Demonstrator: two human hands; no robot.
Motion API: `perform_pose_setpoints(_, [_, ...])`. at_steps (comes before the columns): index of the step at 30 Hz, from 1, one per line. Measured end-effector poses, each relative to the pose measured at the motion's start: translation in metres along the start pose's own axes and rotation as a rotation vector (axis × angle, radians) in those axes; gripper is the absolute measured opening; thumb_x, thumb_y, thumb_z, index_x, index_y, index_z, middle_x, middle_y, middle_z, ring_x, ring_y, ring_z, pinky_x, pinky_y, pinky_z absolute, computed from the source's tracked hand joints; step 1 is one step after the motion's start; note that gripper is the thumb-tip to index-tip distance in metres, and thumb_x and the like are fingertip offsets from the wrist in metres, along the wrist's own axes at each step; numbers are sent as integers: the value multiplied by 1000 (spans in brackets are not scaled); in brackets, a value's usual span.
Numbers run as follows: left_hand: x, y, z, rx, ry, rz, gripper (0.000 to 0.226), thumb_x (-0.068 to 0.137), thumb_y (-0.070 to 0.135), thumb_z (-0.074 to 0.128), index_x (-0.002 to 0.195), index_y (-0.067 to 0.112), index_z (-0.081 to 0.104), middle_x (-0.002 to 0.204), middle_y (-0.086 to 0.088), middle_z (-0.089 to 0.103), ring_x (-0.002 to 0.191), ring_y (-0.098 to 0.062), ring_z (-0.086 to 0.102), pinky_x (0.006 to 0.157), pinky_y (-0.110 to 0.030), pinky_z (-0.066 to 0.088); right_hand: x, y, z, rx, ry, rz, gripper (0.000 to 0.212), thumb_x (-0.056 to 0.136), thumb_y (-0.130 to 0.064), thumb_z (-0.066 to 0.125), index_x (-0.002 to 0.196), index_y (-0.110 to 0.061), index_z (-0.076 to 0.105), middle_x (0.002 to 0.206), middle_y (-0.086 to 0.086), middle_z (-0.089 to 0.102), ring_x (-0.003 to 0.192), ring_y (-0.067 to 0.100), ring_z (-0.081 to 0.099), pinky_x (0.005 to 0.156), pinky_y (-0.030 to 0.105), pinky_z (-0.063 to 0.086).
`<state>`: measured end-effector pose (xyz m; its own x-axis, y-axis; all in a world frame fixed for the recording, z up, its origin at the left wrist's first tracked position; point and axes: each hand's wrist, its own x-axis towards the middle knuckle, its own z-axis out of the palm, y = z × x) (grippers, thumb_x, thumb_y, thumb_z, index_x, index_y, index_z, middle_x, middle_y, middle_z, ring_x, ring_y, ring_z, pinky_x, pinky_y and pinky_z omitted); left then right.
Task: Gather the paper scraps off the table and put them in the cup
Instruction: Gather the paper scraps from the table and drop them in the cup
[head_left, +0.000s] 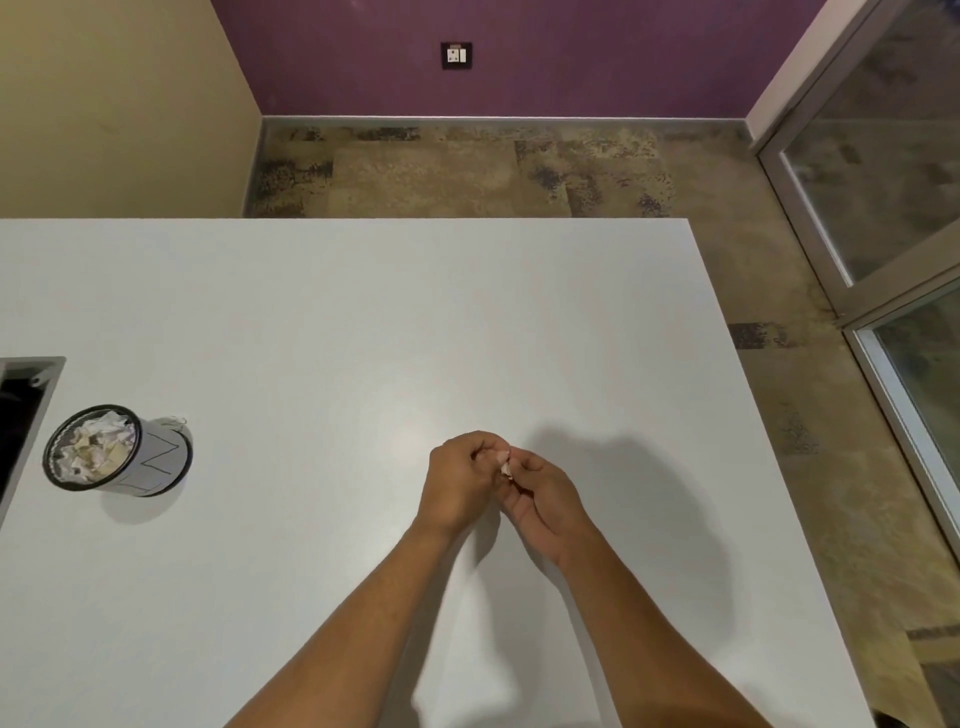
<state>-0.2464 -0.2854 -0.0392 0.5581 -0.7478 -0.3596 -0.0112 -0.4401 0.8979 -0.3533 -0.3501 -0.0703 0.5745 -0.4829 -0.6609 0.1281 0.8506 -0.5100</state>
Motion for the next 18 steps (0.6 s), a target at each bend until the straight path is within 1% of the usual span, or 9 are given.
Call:
perform_pose_setpoints(1, [1,1,1,54,-12,47,19,87,8,62,83,20,76,78,10,71,76,0,64,69,-15,49,0,-2,0,54,4,-3,26,97,1,46,105,8,70,110,22,70,100,26,70,79,27,56])
perform_pose_setpoints(3, [4,3,1,188,-82,154,25,88,9,59,90,25,78,86,11,72,90,-6,63,80,-22,50,1,-6,-1,193,26,14,25,90,3,49,95,10,72,97,22,71,83,25,71,73,29,57])
perform_pose_setpoints(5, [7,5,4,287,-137,256,29,91,9,56,95,27,78,88,11,71,95,-8,58,84,-27,47,4,-10,-3,295,59,29,20,86,3,53,85,10,72,85,20,67,70,23,67,67,30,57])
perform_pose_setpoints(7, [9,4,7,303,-133,312,27,93,10,56,97,26,77,87,13,68,95,-1,51,87,-25,43,7,-13,-5,339,77,26,23,91,-3,54,80,6,72,82,18,66,69,23,66,66,31,57])
perform_pose_setpoints(10, [18,0,9,242,-73,305,20,95,17,59,100,25,76,93,18,65,100,2,50,90,-20,41,10,-18,-11,314,93,8,21,94,-11,57,89,4,70,85,16,68,75,23,67,68,31,57])
perform_pose_setpoints(12, [27,-2,9,239,4,282,18,95,20,60,105,22,75,98,16,64,104,-6,53,90,-17,39,11,-21,-15,290,115,-4,15,87,-9,64,88,3,72,82,15,67,73,21,67,68,29,57])
perform_pose_setpoints(14, [38,-4,11,320,81,287,19,95,18,60,106,16,74,103,5,68,104,-13,55,88,-15,37,12,-24,-21,280,146,-13,13,87,-6,64,84,3,73,80,14,67,72,22,67,67,28,58])
perform_pose_setpoints(16, [51,-4,14,436,135,289,19,94,14,59,104,11,75,104,-5,69,102,-21,57,88,-23,40,12,-26,-28,286,166,-14,18,93,-6,59,85,3,73,80,14,67,72,23,67,66,29,58])
perform_pose_setpoints(18, [65,-3,19,553,154,290,17,93,12,56,94,8,73,95,-10,67,94,-28,56,81,-35,46,12,-27,-34,288,167,-16,21,94,-7,57,85,2,74,80,14,68,73,23,68,67,29,57])
